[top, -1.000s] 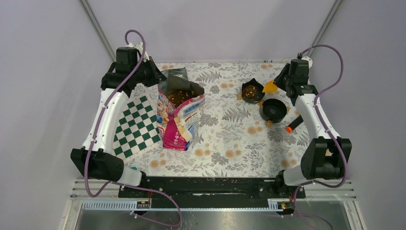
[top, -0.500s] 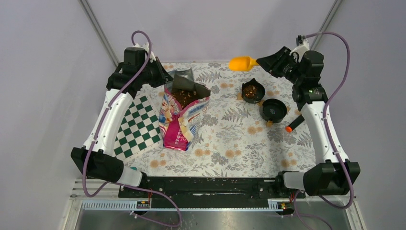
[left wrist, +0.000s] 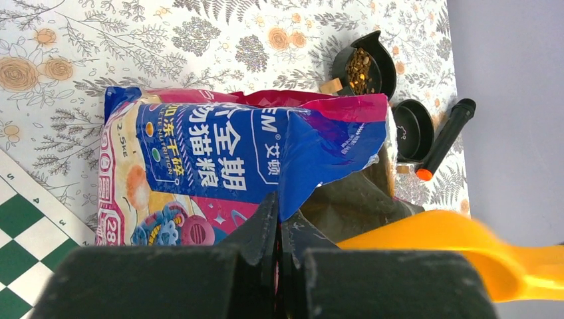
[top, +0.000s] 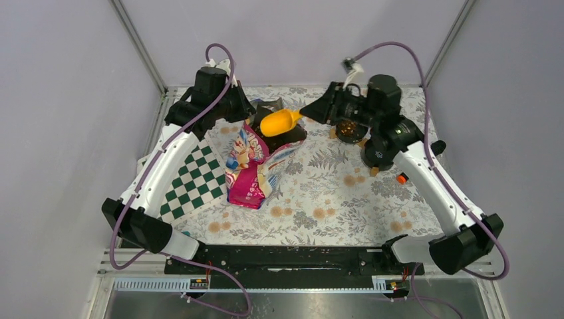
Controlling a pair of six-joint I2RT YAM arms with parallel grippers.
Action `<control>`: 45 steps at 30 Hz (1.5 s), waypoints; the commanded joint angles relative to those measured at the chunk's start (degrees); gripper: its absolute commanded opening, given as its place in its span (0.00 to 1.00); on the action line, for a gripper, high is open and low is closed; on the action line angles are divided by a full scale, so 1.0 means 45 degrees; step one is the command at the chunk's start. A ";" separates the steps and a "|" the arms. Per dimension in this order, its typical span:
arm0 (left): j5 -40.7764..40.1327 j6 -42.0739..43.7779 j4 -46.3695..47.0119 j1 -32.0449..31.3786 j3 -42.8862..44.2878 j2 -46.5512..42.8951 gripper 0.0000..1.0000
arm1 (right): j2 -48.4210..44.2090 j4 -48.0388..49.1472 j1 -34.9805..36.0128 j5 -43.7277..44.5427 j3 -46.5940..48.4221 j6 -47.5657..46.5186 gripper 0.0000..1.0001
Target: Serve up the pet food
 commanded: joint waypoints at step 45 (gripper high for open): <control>-0.0527 0.0404 0.0598 -0.0318 0.2598 0.0759 0.00 | 0.4741 0.4316 0.1755 -0.3931 0.0130 0.5176 0.00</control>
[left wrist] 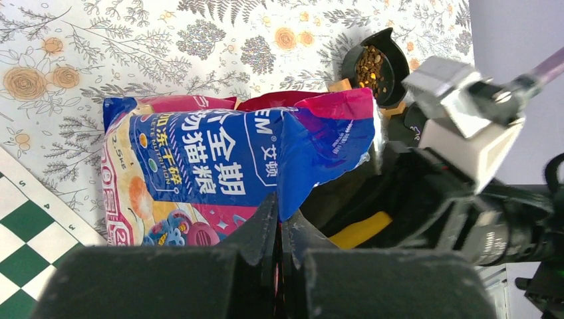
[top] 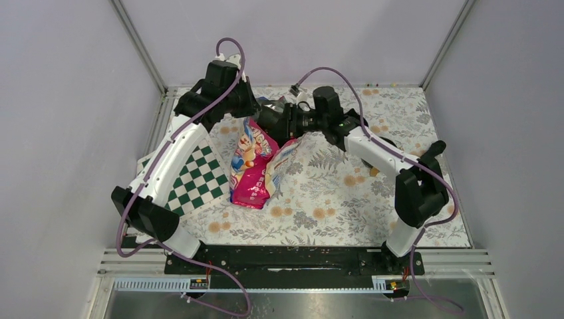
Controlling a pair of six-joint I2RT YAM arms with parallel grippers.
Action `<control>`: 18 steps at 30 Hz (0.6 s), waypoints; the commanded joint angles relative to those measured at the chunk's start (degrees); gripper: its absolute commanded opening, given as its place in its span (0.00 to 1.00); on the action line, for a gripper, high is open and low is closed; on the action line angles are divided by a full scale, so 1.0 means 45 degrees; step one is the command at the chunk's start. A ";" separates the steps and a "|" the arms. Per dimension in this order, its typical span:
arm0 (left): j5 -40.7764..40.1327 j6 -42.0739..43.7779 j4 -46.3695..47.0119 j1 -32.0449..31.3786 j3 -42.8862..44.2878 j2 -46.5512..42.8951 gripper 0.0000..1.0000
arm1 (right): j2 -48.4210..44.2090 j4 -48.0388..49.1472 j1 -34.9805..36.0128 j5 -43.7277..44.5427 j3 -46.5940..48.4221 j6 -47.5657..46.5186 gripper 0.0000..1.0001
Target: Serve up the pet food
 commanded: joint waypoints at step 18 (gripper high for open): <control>0.0136 0.0660 0.1418 0.0766 0.0673 -0.0890 0.00 | -0.3664 0.0702 -0.1472 0.0940 -0.0447 0.3462 0.00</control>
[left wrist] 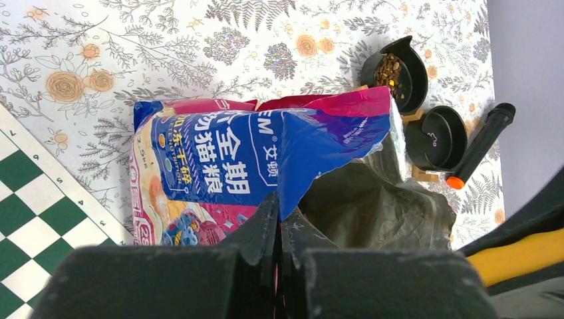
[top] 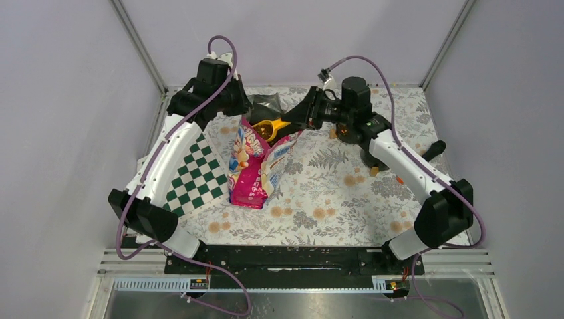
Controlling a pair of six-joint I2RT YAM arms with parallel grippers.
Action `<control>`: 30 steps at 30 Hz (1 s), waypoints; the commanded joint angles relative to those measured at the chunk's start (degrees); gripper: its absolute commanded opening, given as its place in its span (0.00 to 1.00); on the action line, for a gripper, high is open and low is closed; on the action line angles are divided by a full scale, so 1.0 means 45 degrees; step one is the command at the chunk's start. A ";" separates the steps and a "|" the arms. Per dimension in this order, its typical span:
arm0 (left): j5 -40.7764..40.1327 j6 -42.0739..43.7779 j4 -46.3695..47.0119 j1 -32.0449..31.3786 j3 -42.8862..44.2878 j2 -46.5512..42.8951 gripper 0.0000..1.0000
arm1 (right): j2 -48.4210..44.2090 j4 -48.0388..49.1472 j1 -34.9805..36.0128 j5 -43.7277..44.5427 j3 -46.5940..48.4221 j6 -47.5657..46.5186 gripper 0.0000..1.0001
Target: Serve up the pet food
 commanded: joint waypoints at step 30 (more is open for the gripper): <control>0.0592 0.0342 0.2487 0.0631 -0.0180 -0.1334 0.00 | -0.3388 0.1719 -0.1381 0.1700 -0.1812 -0.2854 0.00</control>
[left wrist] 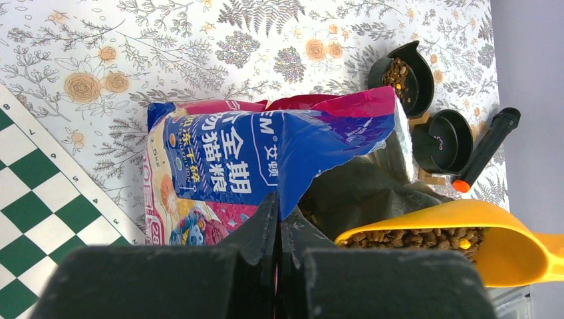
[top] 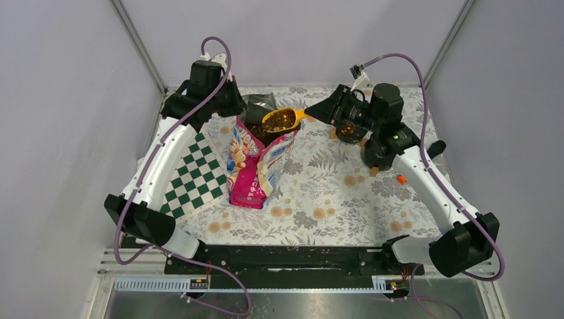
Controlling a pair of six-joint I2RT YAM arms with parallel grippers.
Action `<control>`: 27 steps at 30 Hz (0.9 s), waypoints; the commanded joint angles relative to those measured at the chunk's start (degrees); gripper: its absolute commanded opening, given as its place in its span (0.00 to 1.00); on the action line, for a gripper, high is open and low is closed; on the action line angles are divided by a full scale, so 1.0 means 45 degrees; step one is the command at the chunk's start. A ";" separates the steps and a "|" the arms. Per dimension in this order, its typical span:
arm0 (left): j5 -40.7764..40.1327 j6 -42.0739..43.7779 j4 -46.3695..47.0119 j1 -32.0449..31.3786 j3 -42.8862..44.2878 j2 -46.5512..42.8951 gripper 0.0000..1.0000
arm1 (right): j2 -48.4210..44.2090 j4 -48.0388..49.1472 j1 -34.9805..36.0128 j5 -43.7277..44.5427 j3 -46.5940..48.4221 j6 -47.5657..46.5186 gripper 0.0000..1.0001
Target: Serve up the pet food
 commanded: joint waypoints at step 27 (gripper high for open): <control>0.0501 0.0167 0.2137 0.0490 0.0218 -0.1046 0.00 | -0.0970 0.3449 -0.0117 0.2064 -0.2122 0.5066 0.00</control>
